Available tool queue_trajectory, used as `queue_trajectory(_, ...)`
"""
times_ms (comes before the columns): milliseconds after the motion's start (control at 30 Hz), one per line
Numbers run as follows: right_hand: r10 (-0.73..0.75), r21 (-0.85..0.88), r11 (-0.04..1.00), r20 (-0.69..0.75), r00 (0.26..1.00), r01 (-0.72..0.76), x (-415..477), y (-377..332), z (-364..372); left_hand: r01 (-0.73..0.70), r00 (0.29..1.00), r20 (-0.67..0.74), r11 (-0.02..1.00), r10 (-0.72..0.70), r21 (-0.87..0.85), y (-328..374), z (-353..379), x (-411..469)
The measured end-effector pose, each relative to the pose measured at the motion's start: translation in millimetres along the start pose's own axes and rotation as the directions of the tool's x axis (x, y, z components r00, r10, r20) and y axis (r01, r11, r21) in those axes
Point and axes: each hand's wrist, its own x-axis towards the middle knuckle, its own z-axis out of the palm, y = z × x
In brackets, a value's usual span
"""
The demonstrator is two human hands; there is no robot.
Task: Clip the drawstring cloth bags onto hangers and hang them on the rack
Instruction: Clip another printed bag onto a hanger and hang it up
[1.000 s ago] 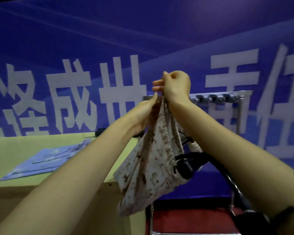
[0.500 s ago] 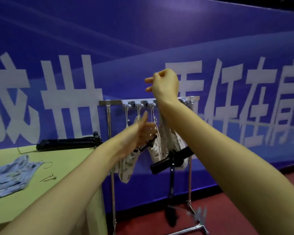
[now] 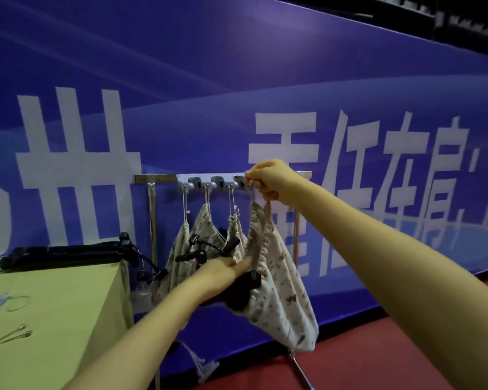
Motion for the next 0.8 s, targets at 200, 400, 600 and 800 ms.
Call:
queue_trajectory(200,0.072,-0.011,0.997,0.021,0.997,-0.072,49,27,-26,-0.003,0.998,-0.061,1.0,0.003,0.008,7,28,46)
queue_trajectory(400,0.014,-0.282,0.959,0.028,1.0,-0.005,107,56,-31,0.022,0.997,-0.07,0.999,-0.02,0.026,8,36,116)
queue_trajectory(600,0.015,-0.41,0.912,0.066,0.998,0.013,175,84,-30,0.001,0.999,-0.042,1.0,0.0,0.023,-3,30,185)
queue_trajectory(800,-0.033,-0.503,0.861,0.099,0.994,0.079,240,111,-13,-0.024,0.999,-0.041,0.999,0.026,0.049,-15,29,240)
